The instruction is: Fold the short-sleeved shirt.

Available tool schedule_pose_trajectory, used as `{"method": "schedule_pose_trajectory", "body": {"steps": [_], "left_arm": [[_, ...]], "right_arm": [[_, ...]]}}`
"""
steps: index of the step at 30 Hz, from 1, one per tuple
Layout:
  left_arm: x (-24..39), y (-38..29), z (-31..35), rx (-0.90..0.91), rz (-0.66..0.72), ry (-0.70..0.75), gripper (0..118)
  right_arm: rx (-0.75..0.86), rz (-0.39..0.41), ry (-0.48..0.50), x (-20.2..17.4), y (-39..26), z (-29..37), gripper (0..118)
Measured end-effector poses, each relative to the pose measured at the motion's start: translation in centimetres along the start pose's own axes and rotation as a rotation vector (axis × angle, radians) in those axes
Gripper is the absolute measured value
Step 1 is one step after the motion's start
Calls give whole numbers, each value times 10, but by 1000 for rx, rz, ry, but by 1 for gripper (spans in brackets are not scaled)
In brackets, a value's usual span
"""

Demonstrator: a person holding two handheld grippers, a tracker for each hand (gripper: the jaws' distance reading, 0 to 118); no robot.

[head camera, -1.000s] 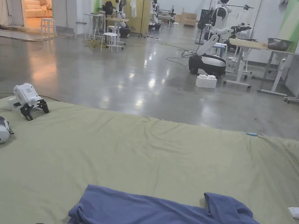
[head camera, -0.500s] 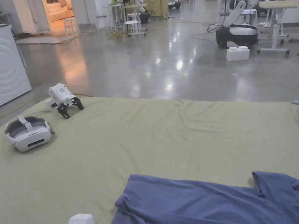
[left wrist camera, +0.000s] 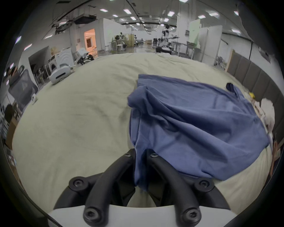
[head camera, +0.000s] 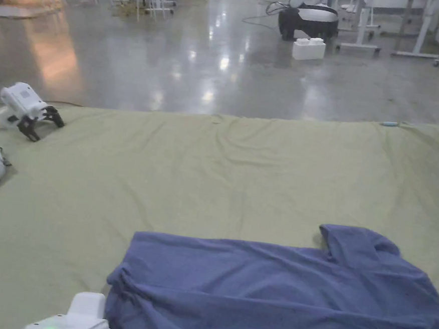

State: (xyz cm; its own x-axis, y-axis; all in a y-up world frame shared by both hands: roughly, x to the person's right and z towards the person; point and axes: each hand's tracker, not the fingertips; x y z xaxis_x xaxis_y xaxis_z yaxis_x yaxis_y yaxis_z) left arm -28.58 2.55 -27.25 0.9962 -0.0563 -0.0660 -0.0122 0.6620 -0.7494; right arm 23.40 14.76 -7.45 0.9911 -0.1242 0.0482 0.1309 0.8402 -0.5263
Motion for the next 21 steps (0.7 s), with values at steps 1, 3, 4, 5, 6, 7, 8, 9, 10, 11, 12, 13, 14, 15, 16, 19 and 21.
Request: {"method": "schedule_pose_trajectory", "body": {"steps": [1,3,4,5,6,7,8,9,10,11,12,13,14,15,16,19,21], "left_arm": [[5,-1,2,-3,-34,14,6],[15,0,-2,-18,-51,28,4],[13,1,-5,-25,-46,29,4],[7,1,-6,-35,-16,21,4],[3,2,-6,-41,29,1,4],[0,3,-5,-41,41,-10,4],[-1,3,-5,-41,30,-13,4],[-2,4,-2,-41,23,-16,4],[-1,3,-2,-41,20,-18,4],[-1,3,-2,-41,20,-20,4],[-1,4,0,-62,34,-45,3],[-5,7,2,-73,36,-55,2],[-8,9,9,-70,53,-68,1],[-12,10,19,-55,67,-85,0],[-15,9,30,-51,70,-87,0],[-27,3,65,-11,78,-93,0],[-34,-9,90,6,50,-76,0]], "right_arm": [[-23,-13,-11,3,2,-18,2],[-107,-51,-46,22,0,-74,55],[-143,-71,-60,31,-3,-100,76],[-166,-109,-93,41,-6,-126,76],[-216,-150,-137,51,-9,-152,75],[-237,-178,-169,61,-14,-171,74],[-271,-182,-183,69,-20,-189,67],[-310,-186,-206,73,-26,-202,57],[-296,-177,-172,72,-30,-202,55],[-240,-132,-170,67,-28,-192,45],[-250,-119,-161,63,-22,-186,19],[-247,-120,-122,61,-18,-183,8],[-238,-121,-134,58,-15,-178,7],[-237,-51,-159,53,-9,-169,7],[-227,-37,-173,51,-6,-165,7],[-209,-34,-206,41,3,-145,7],[-211,-35,-201,41,4,-124,7]]}}
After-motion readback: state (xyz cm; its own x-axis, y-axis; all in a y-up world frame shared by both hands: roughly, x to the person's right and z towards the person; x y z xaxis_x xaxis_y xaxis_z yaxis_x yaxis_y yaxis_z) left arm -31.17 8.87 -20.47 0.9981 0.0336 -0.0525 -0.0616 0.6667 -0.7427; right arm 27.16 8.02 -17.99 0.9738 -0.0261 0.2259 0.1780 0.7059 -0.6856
